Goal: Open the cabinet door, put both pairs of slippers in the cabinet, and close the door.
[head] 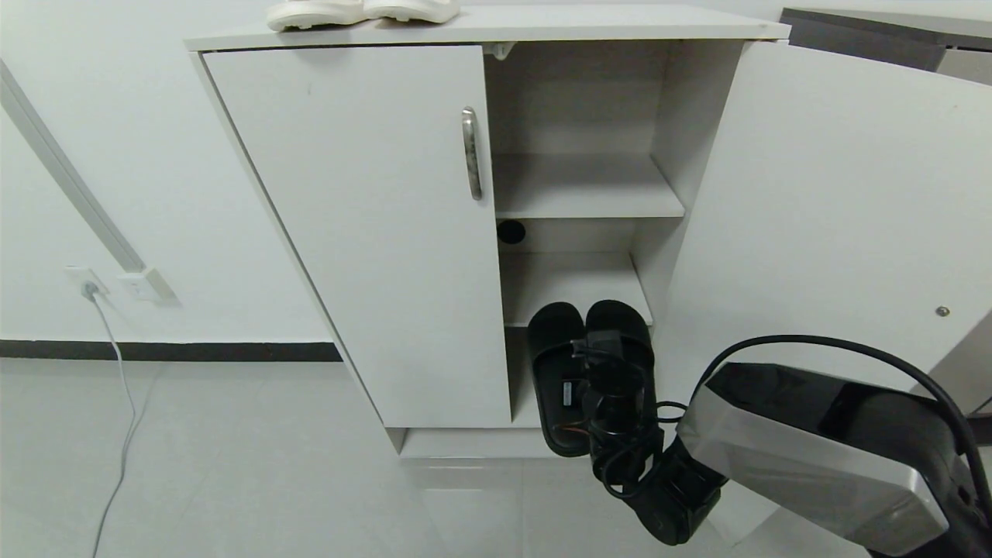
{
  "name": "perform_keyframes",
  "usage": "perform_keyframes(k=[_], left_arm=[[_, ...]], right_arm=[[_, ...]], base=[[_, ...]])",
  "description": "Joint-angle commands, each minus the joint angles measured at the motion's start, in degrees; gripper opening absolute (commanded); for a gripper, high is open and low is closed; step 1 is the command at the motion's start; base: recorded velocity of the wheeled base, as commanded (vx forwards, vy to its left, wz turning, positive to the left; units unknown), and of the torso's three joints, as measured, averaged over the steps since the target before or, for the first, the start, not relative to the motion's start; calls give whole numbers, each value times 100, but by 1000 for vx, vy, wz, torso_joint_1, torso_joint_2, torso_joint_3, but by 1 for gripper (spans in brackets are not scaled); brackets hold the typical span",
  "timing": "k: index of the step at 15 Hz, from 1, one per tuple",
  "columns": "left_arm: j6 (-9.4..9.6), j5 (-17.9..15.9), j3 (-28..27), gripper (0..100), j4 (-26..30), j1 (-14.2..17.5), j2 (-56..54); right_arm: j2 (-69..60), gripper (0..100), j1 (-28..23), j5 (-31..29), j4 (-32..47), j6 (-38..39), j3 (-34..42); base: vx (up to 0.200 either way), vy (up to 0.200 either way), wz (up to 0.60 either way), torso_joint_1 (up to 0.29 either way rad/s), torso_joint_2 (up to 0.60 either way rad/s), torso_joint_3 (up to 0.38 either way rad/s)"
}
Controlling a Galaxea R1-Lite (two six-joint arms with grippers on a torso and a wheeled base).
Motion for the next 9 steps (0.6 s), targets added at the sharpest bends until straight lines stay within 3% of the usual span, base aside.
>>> perform_keyframes(k=[1,8,9], left_arm=[[-6,0,-2,0,2,1,7],[-6,0,-2,0,11,1,7],[-6,0,-2,0,11,1,7]], right_arm=[[39,0,-2,2,-12,2,40],[101,0,-2,2,23,98,14],[110,0,-2,2,23,98,5]], base=[[0,0,0,0,0,0],[0,0,0,0,0,0],[200,0,0,-2,2,2]])
